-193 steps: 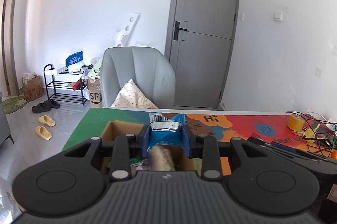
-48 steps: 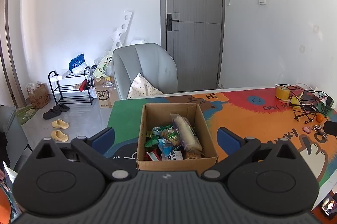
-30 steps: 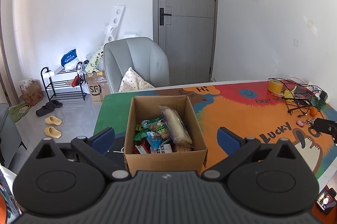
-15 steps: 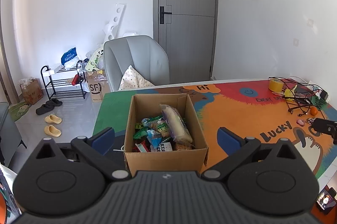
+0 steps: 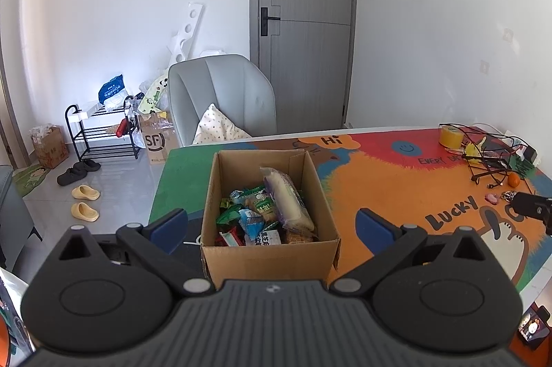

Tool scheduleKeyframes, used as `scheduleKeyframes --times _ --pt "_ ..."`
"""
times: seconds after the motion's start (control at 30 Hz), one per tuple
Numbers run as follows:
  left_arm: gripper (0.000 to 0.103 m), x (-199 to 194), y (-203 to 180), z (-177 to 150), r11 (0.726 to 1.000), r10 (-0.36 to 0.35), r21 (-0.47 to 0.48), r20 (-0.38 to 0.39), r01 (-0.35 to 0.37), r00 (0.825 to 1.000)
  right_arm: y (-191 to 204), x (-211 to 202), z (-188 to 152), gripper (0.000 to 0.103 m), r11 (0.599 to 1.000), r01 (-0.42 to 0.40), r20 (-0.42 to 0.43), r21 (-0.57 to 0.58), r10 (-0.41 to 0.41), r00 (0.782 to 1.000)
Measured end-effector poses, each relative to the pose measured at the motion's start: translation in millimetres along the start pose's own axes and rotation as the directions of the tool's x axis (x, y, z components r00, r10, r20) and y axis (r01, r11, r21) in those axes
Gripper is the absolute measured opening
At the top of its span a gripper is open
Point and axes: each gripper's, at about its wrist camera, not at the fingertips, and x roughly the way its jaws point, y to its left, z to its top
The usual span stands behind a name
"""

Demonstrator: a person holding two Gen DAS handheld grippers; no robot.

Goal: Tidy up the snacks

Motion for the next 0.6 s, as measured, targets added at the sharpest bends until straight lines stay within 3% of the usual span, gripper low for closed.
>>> scheduleKeyframes --times 0.6 --pt "0.103 3.0 -0.9 -0.2 1.000 -0.003 -0.005 -0.008 0.003 1.000 0.0 1.2 0.8 0.103 1.000 -0.001 -0.003 0.002 0.001 1.000"
